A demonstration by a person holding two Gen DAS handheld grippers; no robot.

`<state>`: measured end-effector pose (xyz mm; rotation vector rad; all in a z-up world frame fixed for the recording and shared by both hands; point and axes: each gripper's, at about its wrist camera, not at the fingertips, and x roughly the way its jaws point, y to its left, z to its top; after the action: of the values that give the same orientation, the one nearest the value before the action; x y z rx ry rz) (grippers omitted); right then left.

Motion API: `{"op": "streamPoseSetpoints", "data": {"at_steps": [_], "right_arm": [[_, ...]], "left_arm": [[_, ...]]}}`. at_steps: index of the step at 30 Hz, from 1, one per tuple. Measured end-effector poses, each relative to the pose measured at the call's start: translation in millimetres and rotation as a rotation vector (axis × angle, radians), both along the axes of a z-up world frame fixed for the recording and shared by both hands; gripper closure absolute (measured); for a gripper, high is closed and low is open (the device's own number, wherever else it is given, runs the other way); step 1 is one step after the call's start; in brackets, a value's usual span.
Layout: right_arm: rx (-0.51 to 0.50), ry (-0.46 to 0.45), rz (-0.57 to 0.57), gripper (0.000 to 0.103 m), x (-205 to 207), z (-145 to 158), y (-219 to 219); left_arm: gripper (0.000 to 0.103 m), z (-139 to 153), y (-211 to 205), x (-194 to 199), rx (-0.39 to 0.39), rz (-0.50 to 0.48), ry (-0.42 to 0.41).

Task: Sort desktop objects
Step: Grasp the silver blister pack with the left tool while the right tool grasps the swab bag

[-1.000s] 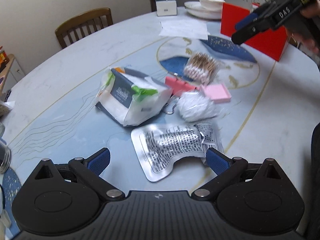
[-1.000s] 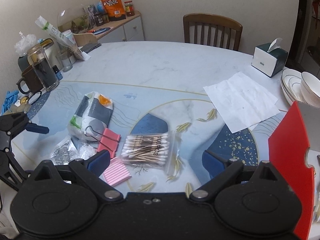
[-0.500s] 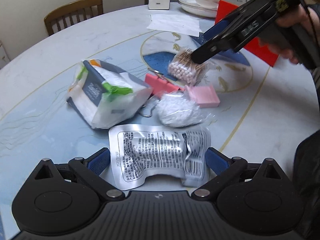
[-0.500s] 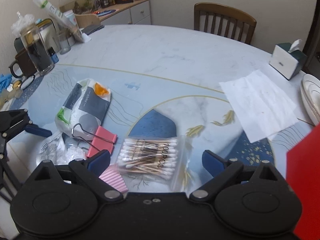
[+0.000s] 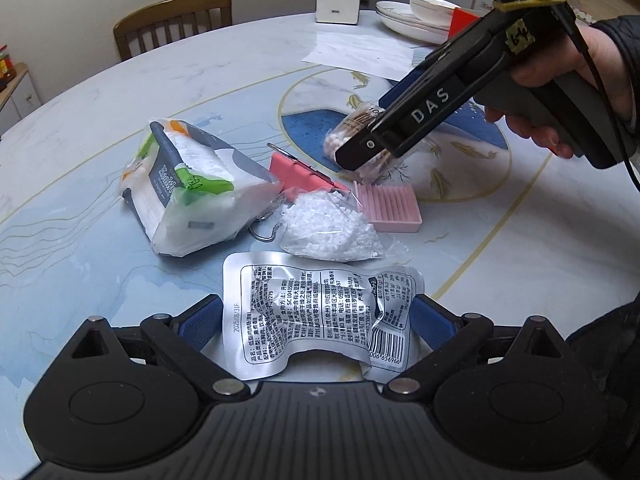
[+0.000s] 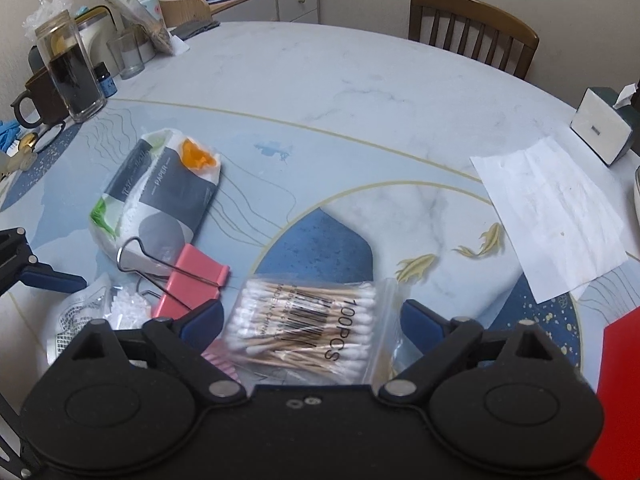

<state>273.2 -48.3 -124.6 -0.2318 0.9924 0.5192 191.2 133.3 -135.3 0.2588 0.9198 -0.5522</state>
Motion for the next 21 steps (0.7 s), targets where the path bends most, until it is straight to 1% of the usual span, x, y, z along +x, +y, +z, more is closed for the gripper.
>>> {"op": "streamPoseSetpoints", "data": {"at_steps": [1,2,3,5,8,11,21], "right_arm": [[0.000,-0.002,0.000,0.011,-0.2,-0.9,0.0],[0.005,0.000,0.002,0.017,-0.4,-1.5,-0.1],[0.009,0.004,0.004,0.021,-0.2,-2.0,0.0],[0.011,0.000,0.006,0.022,-1.0,-1.9,-0.1],[0.017,-0.007,0.007,0.028,-3.2,-0.8,-2.2],[0.021,-0.010,0.004,0.031,-5.8,1.1,-6.8],[0.046,-0.012,-0.019,0.032,-27.6,14.6,-33.0]], "left_arm": [[0.008,0.9,-0.4,0.0,-0.005,0.007,0.000],[0.012,2.1,-0.5,0.0,-0.014,0.014,0.001],[0.013,2.7,-1.2,-0.2,-0.019,0.020,0.002],[0.020,3.8,-2.4,-0.8,-0.019,0.030,-0.001],[0.027,5.9,-3.6,-1.6,-0.027,0.041,0.000],[0.027,7.2,-3.8,-2.4,-0.028,0.051,0.007],[0.027,10.3,-14.8,-22.9,-0.033,0.056,0.038]]}}
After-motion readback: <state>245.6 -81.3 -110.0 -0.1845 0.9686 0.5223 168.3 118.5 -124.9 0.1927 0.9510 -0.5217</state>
